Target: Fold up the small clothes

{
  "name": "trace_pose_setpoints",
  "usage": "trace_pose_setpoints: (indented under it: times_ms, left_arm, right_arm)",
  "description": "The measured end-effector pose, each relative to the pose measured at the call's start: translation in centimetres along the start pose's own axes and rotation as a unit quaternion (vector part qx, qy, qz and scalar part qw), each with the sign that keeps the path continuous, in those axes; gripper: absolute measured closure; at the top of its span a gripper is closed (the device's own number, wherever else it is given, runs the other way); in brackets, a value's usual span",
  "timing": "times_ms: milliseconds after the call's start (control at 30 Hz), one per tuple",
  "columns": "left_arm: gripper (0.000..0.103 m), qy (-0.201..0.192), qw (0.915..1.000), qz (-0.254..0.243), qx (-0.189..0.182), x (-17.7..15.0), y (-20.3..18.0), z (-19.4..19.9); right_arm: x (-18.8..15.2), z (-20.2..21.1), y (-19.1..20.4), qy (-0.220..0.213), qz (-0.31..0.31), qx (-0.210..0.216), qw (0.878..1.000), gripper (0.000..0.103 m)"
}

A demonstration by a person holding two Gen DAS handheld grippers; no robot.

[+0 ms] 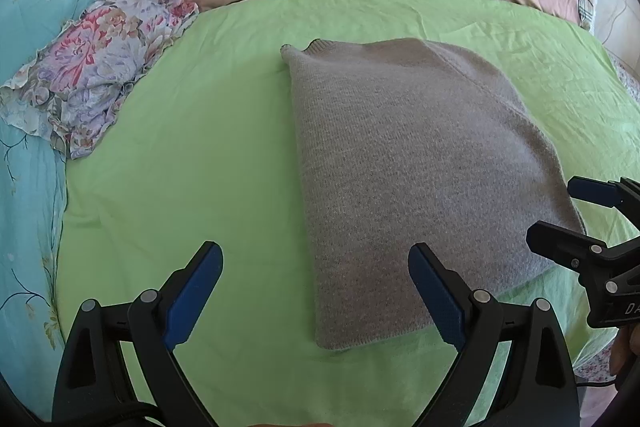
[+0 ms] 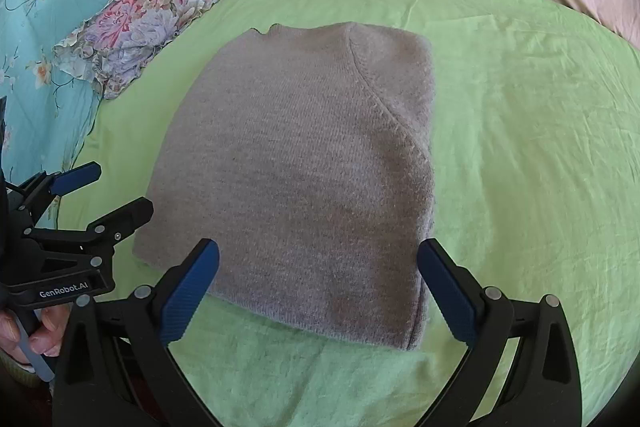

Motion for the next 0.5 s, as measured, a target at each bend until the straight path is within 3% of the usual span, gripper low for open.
trace_pose_setpoints:
  times_ms: [500]
  left_arm:
    - [0.008,-0.001,1.0,-0.003,-0.002,0.29,-0.07,-0.05]
  right_arm:
    - [0.28,0.0,-0.1,-0.003,-0.004,0.002,1.0,0.003]
Point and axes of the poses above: each gripper's, at about its wrist camera, not at the fingertips, and z roughly against the way its jaws point, y to its left, x to its top, the point moved 3 cm from there along -z, roughly the way its jaws point, and after that the axes turned 8 degrees about -y, right-handed, at the moved point
